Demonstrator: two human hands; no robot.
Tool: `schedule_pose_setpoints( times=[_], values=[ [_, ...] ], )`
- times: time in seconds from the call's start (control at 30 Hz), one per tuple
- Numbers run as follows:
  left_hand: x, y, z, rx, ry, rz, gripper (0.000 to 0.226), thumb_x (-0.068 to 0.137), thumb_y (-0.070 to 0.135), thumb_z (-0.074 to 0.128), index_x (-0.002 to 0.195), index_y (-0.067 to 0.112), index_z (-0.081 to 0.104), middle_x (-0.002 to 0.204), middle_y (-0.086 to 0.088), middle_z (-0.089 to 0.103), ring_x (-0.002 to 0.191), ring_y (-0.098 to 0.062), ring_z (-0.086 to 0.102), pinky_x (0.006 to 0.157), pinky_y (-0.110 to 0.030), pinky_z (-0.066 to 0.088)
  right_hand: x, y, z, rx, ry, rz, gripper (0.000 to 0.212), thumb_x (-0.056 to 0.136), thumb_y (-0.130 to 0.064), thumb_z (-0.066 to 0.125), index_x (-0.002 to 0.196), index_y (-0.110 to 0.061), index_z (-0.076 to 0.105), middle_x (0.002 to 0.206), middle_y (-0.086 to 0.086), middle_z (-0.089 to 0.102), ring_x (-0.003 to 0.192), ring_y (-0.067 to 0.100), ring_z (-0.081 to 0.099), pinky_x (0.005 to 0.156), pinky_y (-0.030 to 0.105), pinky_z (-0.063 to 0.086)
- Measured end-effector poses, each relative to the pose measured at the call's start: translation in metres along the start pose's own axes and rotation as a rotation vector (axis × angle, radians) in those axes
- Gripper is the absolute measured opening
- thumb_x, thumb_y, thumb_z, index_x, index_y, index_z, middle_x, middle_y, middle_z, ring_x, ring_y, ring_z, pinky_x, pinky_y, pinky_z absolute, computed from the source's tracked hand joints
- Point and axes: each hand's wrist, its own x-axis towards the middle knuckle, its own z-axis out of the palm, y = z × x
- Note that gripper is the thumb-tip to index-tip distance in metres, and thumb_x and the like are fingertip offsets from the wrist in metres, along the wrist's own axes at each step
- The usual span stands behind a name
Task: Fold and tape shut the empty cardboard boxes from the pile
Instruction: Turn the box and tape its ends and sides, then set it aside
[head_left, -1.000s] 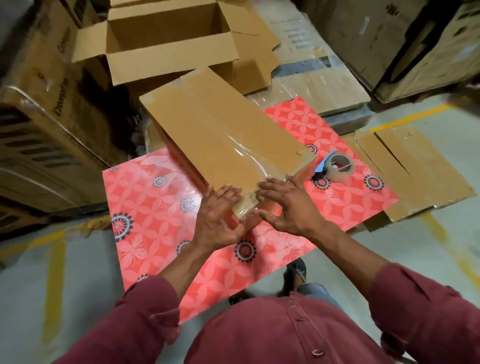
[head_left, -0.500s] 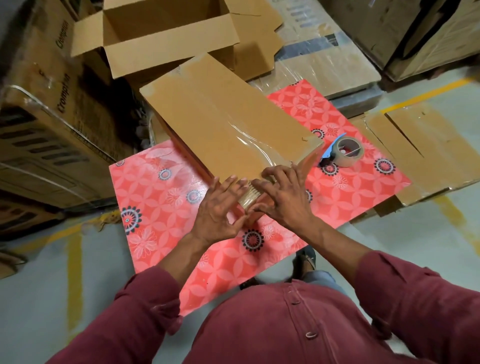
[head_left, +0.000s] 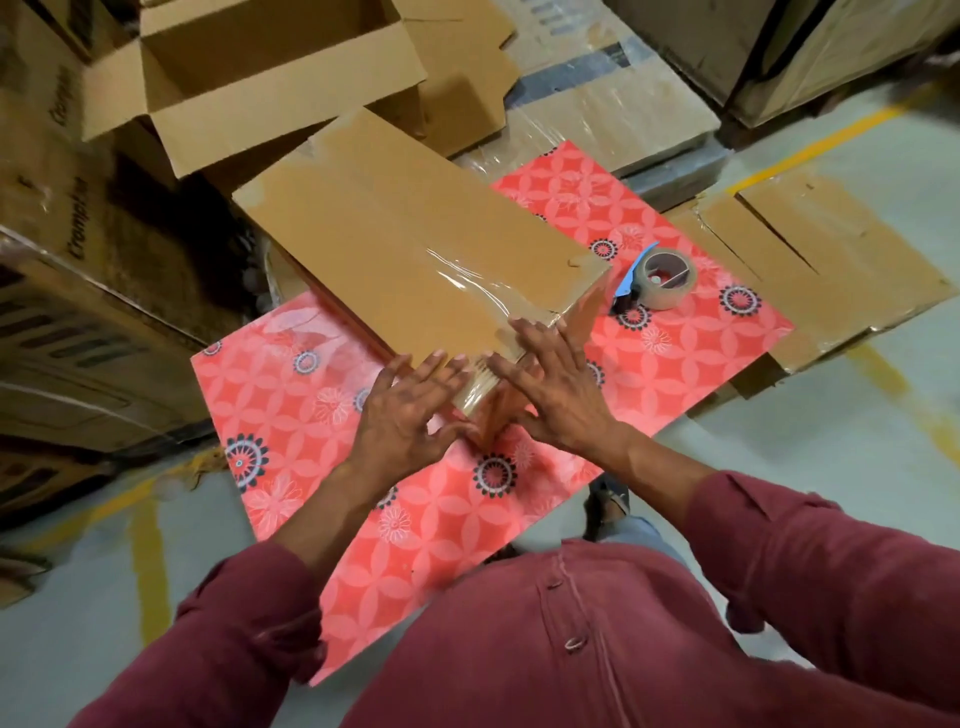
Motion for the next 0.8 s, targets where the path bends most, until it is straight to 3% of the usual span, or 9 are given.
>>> schedule_pose_setpoints(
  times=[0.1,0.2,0.33,0.43,0.57,0.7,0.8],
  values=[
    [0.019,0.003,-0.017,-0.090,-0.034,-0.026,0.063,0.086,0.062,0.073,0.126,0.014,0.072,0.136,0.000,0.070,0.126,-0.018,0.066,0.107,-0.048,0.042,-0.013,-0.013,-0.005,0.041,0.016,0.131,0.105,0.088,-0.070,0.064,0.162,-0.009,0.022,0.168,0.027,0.004,0.157,0.043,0.009,0.124,0.066,0.007],
    [0.050,0.009,-0.021,-0.186,0.035,-0.114,0.045,0.101,0.046,0.058,0.121,0.009,0.073,0.127,-0.004,0.074,0.117,-0.019,0.070,0.101,-0.045,0.048,-0.004,-0.029,0.003,0.153,0.071,0.253,0.094,0.100,-0.059,0.050,0.160,0.003,0.014,0.168,0.028,-0.001,0.157,0.045,0.004,0.124,0.065,0.005],
    [0.094,0.025,0.003,-0.220,0.100,-0.157,0.052,0.108,0.044,0.044,0.129,0.004,0.069,0.135,-0.013,0.069,0.127,-0.027,0.063,0.104,-0.036,0.044,0.031,-0.038,0.029,0.316,0.200,0.541,0.082,0.106,-0.054,0.028,0.159,0.005,0.005,0.167,0.030,-0.005,0.157,0.043,-0.001,0.122,0.069,0.005],
    [0.123,0.033,0.017,-0.254,0.086,-0.171,0.055,0.108,0.047,0.042,0.132,0.005,0.068,0.138,-0.012,0.067,0.132,-0.025,0.060,0.109,-0.034,0.042,0.037,-0.035,0.046,0.417,0.202,0.667,0.083,0.102,-0.047,0.033,0.160,0.007,0.009,0.167,0.032,-0.002,0.157,0.043,-0.002,0.121,0.069,0.006],
    [0.146,0.030,0.033,-0.297,-0.024,-0.213,0.055,0.108,0.047,0.044,0.136,0.005,0.065,0.142,-0.014,0.064,0.136,-0.026,0.058,0.110,-0.047,0.047,0.025,-0.031,0.054,0.496,0.144,0.661,0.085,0.102,-0.047,0.034,0.160,0.008,0.007,0.168,0.029,-0.002,0.158,0.039,-0.004,0.124,0.065,0.004],
    [0.136,0.031,0.046,-0.160,-0.261,-0.151,0.062,0.104,0.054,0.039,0.148,0.013,0.056,0.158,-0.008,0.050,0.150,-0.020,0.041,0.124,-0.051,0.028,-0.020,-0.012,0.055,0.523,-0.057,0.603,0.097,0.100,-0.071,0.029,0.163,-0.006,-0.008,0.171,0.015,-0.015,0.159,0.026,-0.014,0.125,0.063,0.001],
    [0.132,0.031,0.050,-0.067,-0.279,-0.101,0.062,0.097,0.046,0.048,0.152,0.017,0.052,0.162,-0.005,0.044,0.153,-0.018,0.036,0.127,-0.046,0.021,-0.040,0.009,0.050,0.554,-0.054,0.738,0.097,0.099,-0.074,0.028,0.163,-0.013,-0.011,0.171,0.006,-0.020,0.158,0.018,-0.016,0.125,0.064,0.002]
  ],
)
